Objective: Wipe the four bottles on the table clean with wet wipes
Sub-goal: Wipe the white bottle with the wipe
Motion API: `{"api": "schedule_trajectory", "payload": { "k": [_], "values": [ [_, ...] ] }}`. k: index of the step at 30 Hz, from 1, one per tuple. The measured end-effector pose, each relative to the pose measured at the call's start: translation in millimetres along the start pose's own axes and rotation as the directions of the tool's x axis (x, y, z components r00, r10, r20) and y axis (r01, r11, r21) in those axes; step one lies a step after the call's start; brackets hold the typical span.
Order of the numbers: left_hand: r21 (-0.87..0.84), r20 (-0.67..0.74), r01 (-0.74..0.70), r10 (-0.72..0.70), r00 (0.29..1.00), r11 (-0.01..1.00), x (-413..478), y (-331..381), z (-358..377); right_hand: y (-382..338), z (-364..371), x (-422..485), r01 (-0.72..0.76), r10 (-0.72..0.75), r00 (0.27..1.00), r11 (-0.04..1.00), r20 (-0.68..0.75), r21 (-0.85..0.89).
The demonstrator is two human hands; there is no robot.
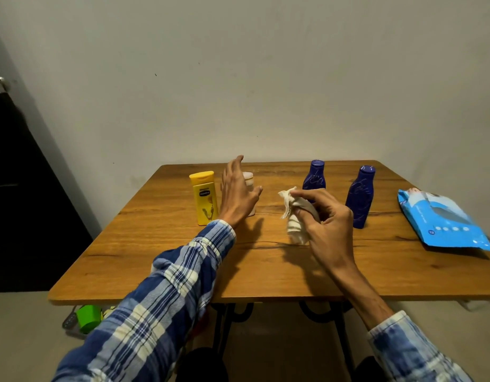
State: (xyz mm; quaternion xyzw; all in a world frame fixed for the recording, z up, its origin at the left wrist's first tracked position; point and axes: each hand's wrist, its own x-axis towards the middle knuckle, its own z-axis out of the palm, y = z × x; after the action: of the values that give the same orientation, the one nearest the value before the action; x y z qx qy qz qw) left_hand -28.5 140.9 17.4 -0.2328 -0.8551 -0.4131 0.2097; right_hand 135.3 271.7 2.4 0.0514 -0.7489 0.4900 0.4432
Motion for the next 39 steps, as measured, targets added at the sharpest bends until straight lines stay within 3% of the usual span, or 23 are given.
{"api": "schedule_trajectory", "payload": {
  "k": [7,13,23,29,35,39],
  "values": [
    [-0.104,0.012,0.183,-0.183,0.983,0.978,0,-15,11,5,-2,-2,-0.023,0.023,1.0,1.0,0.007,0.0],
    [-0.3,-0.018,0.187,-0.201,0.979,0.935,-12,-4,1,3,-9,1,-0.047,0.047,0.999,0.999,-0.024,-0.002],
    [-0.677,0.03,0.055,-0.047,0.998,0.734,-74,63,-27,-40,-39,0,-0.007,0.004,0.994,1.0,-0.113,-0.026],
    [-0.765,0.046,-0.024,0.092,0.995,0.643,-120,123,-62,-92,-61,-18,0.107,-0.109,0.976,0.994,-0.189,-0.021],
    [-0.801,0.091,-0.06,0.221,0.971,0.595,-156,171,-92,-151,-91,-39,0.338,-0.39,0.904,0.903,-0.176,-0.264],
    [-0.813,0.163,-0.048,0.305,0.938,0.581,-176,195,-105,-170,-105,-48,0.371,-0.452,0.878,0.851,-0.159,-0.372]
  ]
}}
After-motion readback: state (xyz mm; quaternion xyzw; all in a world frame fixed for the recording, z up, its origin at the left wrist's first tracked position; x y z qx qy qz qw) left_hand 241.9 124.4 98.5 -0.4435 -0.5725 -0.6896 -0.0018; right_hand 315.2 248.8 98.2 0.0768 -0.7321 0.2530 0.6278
